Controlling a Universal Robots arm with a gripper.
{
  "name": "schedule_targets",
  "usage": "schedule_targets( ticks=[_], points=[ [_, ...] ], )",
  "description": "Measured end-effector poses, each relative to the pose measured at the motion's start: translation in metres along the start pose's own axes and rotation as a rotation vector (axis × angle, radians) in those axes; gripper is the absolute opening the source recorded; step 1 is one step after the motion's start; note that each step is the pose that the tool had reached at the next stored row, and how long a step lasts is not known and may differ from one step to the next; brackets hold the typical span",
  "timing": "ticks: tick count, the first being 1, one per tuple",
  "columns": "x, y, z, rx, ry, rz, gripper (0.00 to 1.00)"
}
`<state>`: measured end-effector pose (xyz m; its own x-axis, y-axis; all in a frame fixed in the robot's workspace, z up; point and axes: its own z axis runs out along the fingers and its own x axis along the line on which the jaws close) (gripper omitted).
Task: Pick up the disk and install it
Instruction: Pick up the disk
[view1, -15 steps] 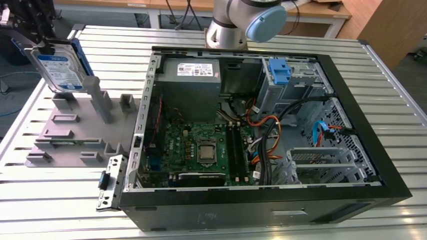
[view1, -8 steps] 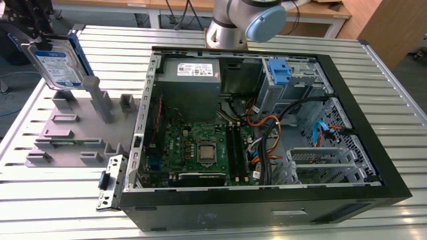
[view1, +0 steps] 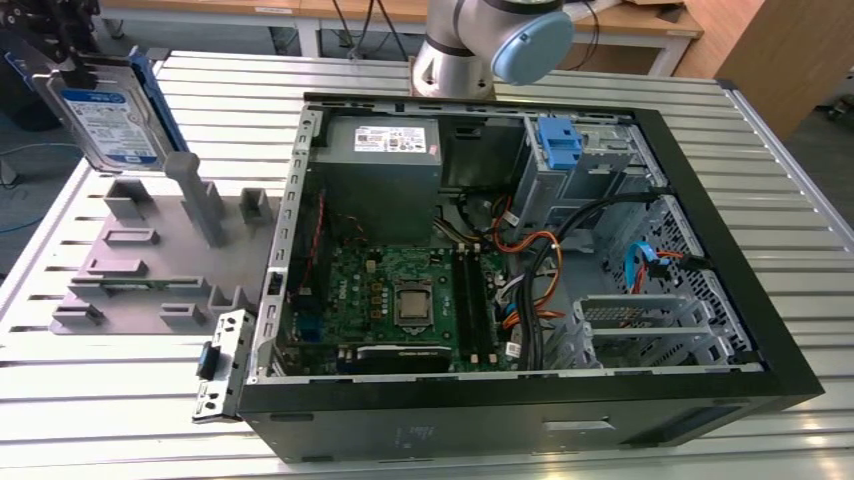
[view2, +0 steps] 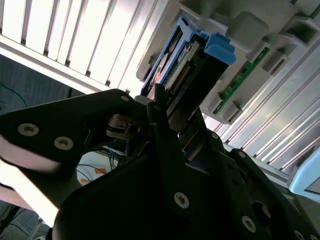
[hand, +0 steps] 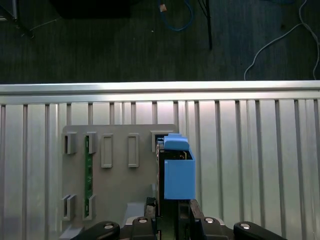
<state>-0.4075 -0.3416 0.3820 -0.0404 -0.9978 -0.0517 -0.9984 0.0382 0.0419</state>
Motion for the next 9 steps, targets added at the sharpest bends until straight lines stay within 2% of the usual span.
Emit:
schedule_targets(
  ticks=[9],
  points=[
    [-0.0011,0.0009,-0.0220,0.0000,0.0000,0.000,0.35]
  ],
)
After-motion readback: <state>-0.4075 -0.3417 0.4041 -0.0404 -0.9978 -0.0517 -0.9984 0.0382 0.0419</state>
